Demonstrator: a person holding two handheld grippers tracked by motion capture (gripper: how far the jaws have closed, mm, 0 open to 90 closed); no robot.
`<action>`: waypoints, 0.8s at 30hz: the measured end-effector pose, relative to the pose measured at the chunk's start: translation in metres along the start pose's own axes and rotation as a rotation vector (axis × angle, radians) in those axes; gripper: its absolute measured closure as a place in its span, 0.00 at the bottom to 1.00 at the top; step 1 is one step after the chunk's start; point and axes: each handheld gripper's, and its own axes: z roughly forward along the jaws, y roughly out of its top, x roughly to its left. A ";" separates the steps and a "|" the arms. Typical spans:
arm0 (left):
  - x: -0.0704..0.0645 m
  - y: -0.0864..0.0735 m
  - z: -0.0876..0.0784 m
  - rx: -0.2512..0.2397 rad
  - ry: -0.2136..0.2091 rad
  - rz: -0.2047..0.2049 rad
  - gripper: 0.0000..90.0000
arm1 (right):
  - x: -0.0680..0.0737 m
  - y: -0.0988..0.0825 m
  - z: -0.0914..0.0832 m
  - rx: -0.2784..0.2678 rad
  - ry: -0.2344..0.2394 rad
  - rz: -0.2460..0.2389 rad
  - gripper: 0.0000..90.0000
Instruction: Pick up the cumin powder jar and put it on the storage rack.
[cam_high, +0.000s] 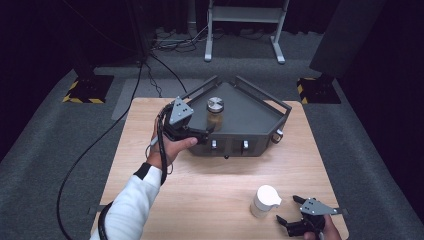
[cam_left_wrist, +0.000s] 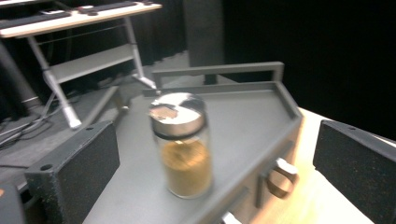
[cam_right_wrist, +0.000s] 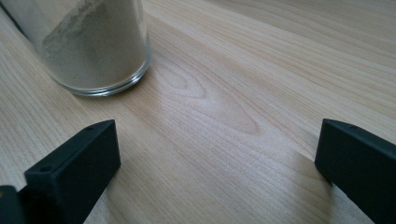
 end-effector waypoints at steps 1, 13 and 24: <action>-0.002 -0.002 -0.003 -0.001 0.006 0.000 0.00 | 0.000 0.000 0.000 0.000 0.000 -0.001 0.00; -0.020 -0.032 -0.024 0.034 0.022 0.026 0.00 | 0.000 0.000 0.000 0.000 0.003 -0.003 0.00; -0.032 -0.068 -0.034 0.053 -0.001 0.013 0.00 | 0.000 0.000 0.000 0.000 0.003 -0.003 0.00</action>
